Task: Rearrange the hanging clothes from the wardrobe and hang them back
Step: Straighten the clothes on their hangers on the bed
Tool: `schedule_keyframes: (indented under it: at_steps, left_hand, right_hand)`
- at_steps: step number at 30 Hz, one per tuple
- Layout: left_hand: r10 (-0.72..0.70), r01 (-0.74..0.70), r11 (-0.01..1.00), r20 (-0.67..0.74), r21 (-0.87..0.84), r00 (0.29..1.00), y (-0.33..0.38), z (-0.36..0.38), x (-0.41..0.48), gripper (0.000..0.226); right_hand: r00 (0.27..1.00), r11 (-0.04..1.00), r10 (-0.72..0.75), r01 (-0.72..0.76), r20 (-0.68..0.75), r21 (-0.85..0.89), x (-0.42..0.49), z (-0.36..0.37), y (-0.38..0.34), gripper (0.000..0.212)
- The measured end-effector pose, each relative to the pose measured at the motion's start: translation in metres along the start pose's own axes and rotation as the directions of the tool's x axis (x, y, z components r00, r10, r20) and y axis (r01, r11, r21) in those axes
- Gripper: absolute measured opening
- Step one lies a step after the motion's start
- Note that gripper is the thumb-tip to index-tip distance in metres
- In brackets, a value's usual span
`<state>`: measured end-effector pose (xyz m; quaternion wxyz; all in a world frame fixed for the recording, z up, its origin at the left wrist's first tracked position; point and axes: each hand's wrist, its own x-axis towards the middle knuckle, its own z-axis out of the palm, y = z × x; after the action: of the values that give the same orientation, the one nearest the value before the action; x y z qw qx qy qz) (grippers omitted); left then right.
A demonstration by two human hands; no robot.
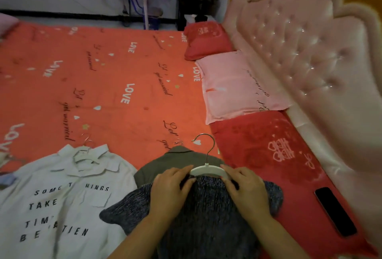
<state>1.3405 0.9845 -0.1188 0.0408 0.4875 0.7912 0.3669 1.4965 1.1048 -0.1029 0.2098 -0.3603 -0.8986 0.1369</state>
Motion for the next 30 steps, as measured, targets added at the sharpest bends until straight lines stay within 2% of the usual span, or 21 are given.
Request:
schedule_keyframes:
  at_steps: [6, 12, 15, 18, 24, 30]
  left_hand:
    - [-0.212, 0.212, 0.969, -0.013, 0.127, 0.977, -0.043, 0.049, 0.055, 0.033]
    - [-0.311, 0.302, 0.917, -0.006, 0.26, 0.95, -0.098, 0.097, 0.099, 0.037]
    - [-0.43, 0.371, 0.848, 0.08, 0.379, 0.899, -0.128, 0.121, 0.106, 0.048]
    - [-0.533, 0.431, 0.798, 0.158, 0.421, 0.831, -0.148, 0.142, 0.098, 0.055]
    - [-0.61, 0.447, 0.762, 0.289, 0.468, 0.738, -0.156, 0.161, 0.057, 0.054]
    - [-0.606, 0.481, 0.765, 0.226, 0.428, 0.762, -0.143, 0.133, 0.044, 0.053]
  right_hand:
    - [0.984, 0.993, -0.061, 0.043, 0.167, 0.114, 0.08, 0.073, 0.045, 0.037]
    - [0.961, 0.987, -0.032, -0.014, 0.274, 0.163, 0.134, 0.157, 0.076, 0.033]
    - [0.905, 0.993, -0.007, -0.044, 0.426, 0.111, 0.155, 0.201, 0.089, 0.042]
    - [0.823, 0.998, 0.026, -0.056, 0.568, 0.035, 0.162, 0.23, 0.097, 0.052]
    - [0.726, 0.995, 0.066, -0.103, 0.684, 0.014, 0.123, 0.244, 0.105, 0.045]
    - [0.697, 0.996, 0.036, -0.083, 0.716, 0.03, 0.096, 0.223, 0.087, 0.045]
